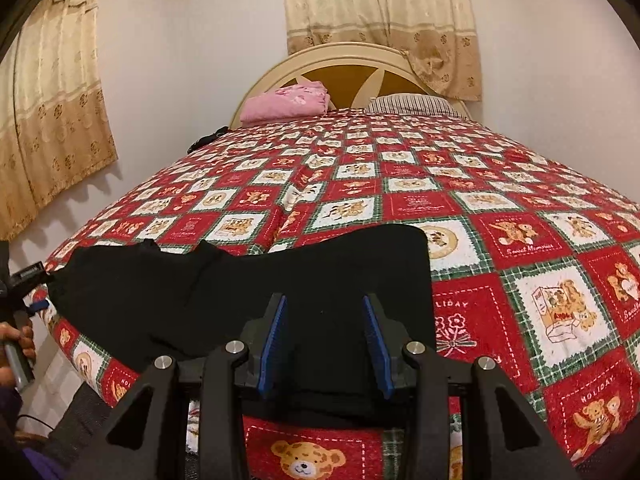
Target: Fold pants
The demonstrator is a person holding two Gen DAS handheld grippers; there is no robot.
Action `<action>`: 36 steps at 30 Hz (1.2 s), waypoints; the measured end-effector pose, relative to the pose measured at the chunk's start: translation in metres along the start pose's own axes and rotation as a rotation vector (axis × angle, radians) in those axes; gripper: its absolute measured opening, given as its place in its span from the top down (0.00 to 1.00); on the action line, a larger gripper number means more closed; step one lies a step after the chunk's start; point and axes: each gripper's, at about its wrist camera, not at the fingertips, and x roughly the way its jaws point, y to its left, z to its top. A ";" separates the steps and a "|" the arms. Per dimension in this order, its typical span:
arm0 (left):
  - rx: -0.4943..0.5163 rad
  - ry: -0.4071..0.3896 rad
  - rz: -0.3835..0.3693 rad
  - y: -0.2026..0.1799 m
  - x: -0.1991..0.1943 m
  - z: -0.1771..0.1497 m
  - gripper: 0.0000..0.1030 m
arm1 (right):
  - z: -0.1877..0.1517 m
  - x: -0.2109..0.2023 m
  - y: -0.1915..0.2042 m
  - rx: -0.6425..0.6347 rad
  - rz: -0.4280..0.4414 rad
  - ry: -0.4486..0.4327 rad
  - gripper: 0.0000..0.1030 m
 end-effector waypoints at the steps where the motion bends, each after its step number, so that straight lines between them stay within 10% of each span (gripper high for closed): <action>1: 0.006 0.001 0.007 -0.001 0.001 0.000 0.15 | 0.000 0.000 0.000 0.000 -0.002 -0.001 0.60; 4: 0.004 -0.004 0.020 -0.002 0.001 0.000 0.17 | 0.000 -0.001 0.000 -0.002 0.000 -0.002 0.60; 9: 0.005 -0.024 0.084 0.000 0.004 0.002 0.56 | 0.000 0.000 0.002 -0.008 0.006 0.001 0.60; 15: -0.004 -0.019 0.055 0.003 0.004 0.003 0.80 | 0.000 0.000 0.003 -0.003 0.006 -0.002 0.60; 36: 0.257 -0.197 -0.119 -0.083 -0.061 0.001 0.84 | -0.006 0.009 0.000 0.029 0.017 0.028 0.60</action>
